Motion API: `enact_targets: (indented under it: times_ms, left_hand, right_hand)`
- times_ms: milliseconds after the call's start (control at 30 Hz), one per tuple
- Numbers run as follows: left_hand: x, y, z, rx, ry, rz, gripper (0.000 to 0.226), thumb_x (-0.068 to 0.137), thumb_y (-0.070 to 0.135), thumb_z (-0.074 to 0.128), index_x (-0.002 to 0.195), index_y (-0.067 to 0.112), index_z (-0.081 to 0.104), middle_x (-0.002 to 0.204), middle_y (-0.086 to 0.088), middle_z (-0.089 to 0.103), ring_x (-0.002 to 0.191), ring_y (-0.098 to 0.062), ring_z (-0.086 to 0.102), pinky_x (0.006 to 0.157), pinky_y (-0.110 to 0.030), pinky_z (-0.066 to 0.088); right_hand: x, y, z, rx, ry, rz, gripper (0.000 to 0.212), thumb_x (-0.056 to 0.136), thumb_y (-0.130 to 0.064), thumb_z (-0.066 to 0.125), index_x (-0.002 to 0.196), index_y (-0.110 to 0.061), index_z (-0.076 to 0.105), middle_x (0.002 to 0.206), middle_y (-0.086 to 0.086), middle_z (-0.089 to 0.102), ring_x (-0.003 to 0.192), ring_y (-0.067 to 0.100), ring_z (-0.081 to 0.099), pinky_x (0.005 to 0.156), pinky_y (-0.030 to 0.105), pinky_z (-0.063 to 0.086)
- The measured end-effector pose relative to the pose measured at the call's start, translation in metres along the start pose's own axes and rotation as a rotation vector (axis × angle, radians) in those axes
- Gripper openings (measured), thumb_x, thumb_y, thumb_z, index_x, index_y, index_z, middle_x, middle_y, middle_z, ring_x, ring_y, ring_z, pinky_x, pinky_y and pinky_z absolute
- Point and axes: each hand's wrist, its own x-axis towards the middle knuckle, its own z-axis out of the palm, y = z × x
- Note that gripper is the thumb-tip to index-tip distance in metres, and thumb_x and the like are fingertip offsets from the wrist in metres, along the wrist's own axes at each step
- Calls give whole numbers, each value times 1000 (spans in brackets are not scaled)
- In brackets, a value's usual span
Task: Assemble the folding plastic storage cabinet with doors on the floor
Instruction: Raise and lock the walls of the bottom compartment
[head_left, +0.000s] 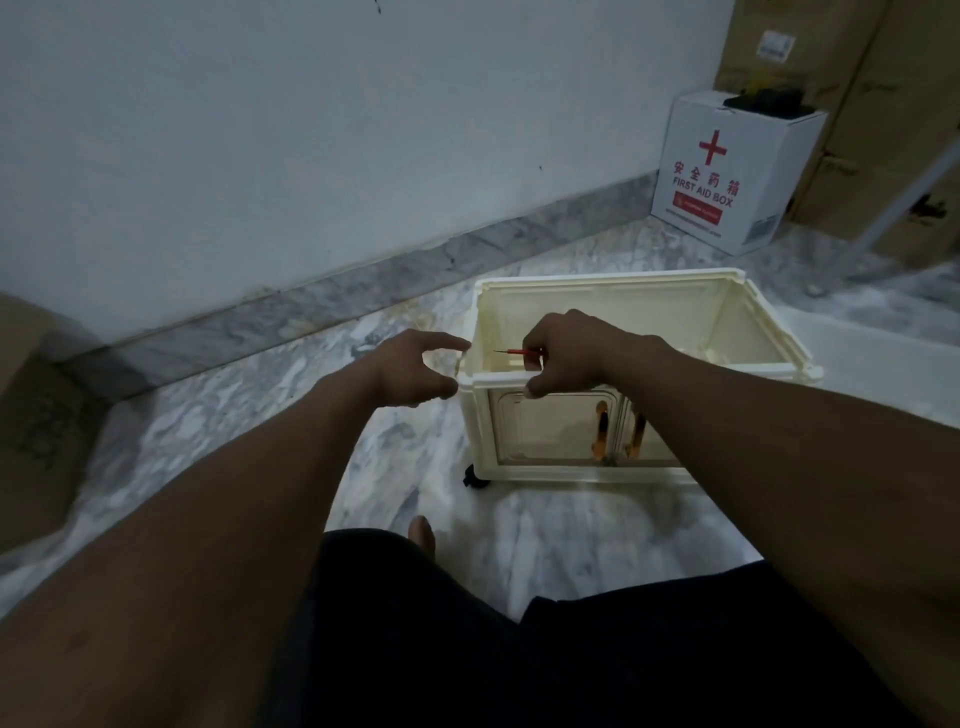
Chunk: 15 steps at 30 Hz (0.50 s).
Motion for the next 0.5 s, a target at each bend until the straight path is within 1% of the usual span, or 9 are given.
enact_targets:
  times_ms: [33,67,100,133,233,300,367,433,500]
  left_hand:
    - [-1,-1,-1,96,-5,33,64,80,17,77,138,33,55,150,-6,43,110,-27,61,86,-32,55]
    - [-1,-2,-1,191,7,59,66,77,25,82,137,34,56,148,-6,45,120,-25,55,96,-33,47]
    - [1,-3,1,254,24,84,67,75,31,84,135,37,57,144,-5,47,126,-23,49,102,-34,40]
    - [2,-4,4,289,32,100,65,73,36,85,132,39,58,140,-4,48,125,-22,48,104,-35,38]
    - [8,-5,16,318,25,133,53,73,38,85,121,34,64,129,-1,51,109,-18,54,99,-36,46]
    - [10,-7,22,322,51,147,47,73,38,84,117,29,68,125,-2,52,106,-19,55,95,-36,48]
    - [13,-9,26,305,63,149,47,75,37,83,117,26,68,124,-3,52,102,-19,55,93,-35,47]
    - [15,-11,27,283,53,153,47,77,35,82,120,24,67,125,-6,51,104,-21,55,94,-38,49]
    - [17,-10,29,261,42,163,45,78,32,81,120,23,67,128,-7,50,112,-24,53,98,-42,50]
  right_hand:
    - [1,-2,1,20,-3,3,21,75,-36,78,86,-22,67,88,1,63,80,19,59,63,29,43]
    - [2,-5,1,37,-7,9,20,76,-34,78,88,-21,69,88,2,64,81,19,59,64,29,44]
    - [2,-7,1,46,-12,15,19,77,-32,77,91,-21,70,89,2,65,82,19,59,65,30,44]
    - [2,-10,1,47,-18,18,20,77,-31,77,94,-21,71,91,2,65,83,19,59,67,30,46]
    - [4,-16,3,20,-48,19,25,80,-30,74,104,-22,73,93,2,66,85,19,60,74,33,50]
    - [6,-20,5,-25,-74,12,28,82,-32,71,109,-23,72,95,2,66,85,19,60,77,36,53]
    - [8,-22,6,-81,-86,7,29,84,-35,66,110,-24,71,98,3,67,84,20,61,79,39,54]
    - [5,-24,5,-131,-88,8,32,86,-40,59,112,-24,70,101,3,66,86,22,62,79,41,55]
    - [0,-25,2,-168,-104,6,39,91,-47,48,114,-23,68,102,3,66,89,23,62,81,42,53]
